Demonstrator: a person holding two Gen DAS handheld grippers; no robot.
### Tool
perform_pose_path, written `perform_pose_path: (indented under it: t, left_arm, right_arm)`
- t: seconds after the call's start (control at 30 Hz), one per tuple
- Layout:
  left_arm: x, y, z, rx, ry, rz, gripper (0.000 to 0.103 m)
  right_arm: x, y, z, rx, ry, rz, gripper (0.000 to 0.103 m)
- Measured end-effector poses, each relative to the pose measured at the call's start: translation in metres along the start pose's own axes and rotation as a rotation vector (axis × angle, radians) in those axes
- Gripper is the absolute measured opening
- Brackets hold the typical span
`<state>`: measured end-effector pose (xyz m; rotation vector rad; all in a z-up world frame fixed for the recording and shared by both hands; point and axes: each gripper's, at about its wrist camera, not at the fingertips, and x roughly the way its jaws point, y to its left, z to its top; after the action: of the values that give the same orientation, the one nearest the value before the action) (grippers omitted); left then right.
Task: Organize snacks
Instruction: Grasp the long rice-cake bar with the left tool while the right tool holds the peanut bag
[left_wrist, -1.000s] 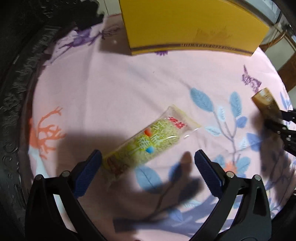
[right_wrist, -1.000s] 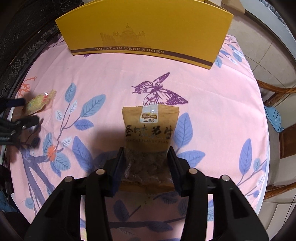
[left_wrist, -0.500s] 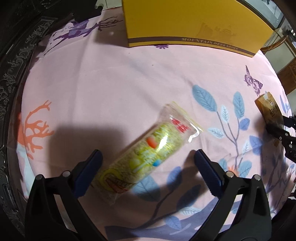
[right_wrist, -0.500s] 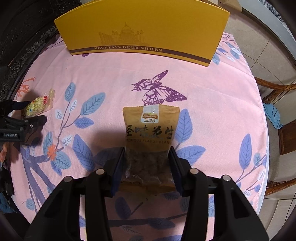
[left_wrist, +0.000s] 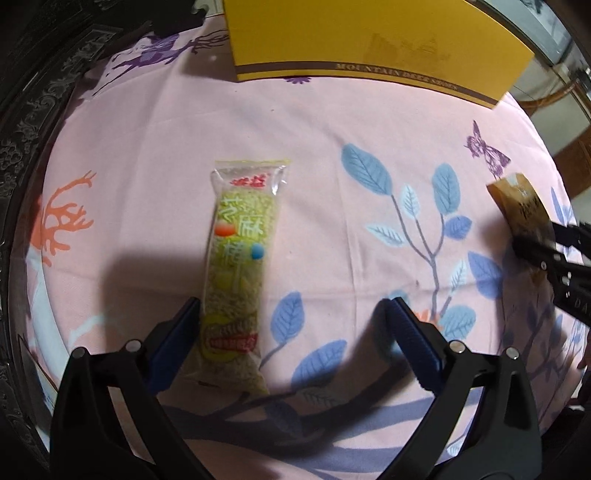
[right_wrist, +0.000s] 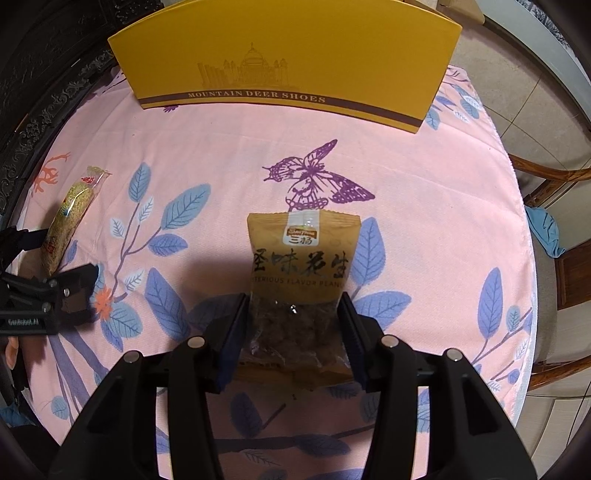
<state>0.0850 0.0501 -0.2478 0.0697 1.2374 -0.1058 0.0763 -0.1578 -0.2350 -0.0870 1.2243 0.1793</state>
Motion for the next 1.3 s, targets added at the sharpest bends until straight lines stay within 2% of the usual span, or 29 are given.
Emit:
perform_pose_path:
  t: [0.13,0.23,0.3,0.33,0.4,0.47,0.57,0.7,0.87,1.03,1.3]
  left_arm:
    - [0.005,0.008,0.008,-0.022,-0.007,0.008,0.099]
    - [0.003,0.018,0.011,-0.052,-0.033,0.022,0.086]
    - [-0.001,0.027,0.013,-0.082,-0.057,0.035,0.06]
    - [-0.002,0.032,0.015,-0.099,-0.062,0.039,0.054]
    - [-0.003,0.043,0.019,-0.127,-0.068,0.044,0.034]
    - [-0.004,0.049,0.02,-0.146,-0.075,0.04,0.028]
    - [-0.002,0.051,0.021,-0.157,-0.086,0.027,0.027]
    - [-0.005,0.047,0.019,-0.167,-0.081,0.039,0.027]
    - [-0.014,0.034,0.008,-0.164,-0.085,0.031,0.027]
    - [-0.021,0.031,0.014,-0.159,-0.101,0.006,0.027]
    - [-0.051,0.009,0.034,-0.125,-0.169,-0.057,0.027]
  right_arm:
    - [0.0,-0.001,0.0,-0.002,0.001,0.004,0.051]
    - [0.0,-0.001,0.0,-0.001,0.001,0.004,0.051]
    - [0.0,0.0,0.0,0.0,0.001,0.003,0.051]
    - [0.0,0.0,0.0,-0.001,0.001,0.003,0.051]
    - [0.0,-0.001,0.0,-0.003,0.002,0.002,0.051]
    - [0.0,-0.001,0.001,-0.003,0.003,0.002,0.051]
    - [0.0,-0.001,0.001,-0.002,0.002,0.003,0.051]
    - [-0.003,-0.005,-0.002,0.021,-0.018,0.021,0.043]
    - [-0.007,-0.008,-0.006,0.034,-0.034,0.021,0.042]
    - [-0.014,-0.006,-0.004,0.024,-0.059,0.011,0.041]
    - [-0.045,-0.009,0.011,0.029,-0.14,0.026,0.041]
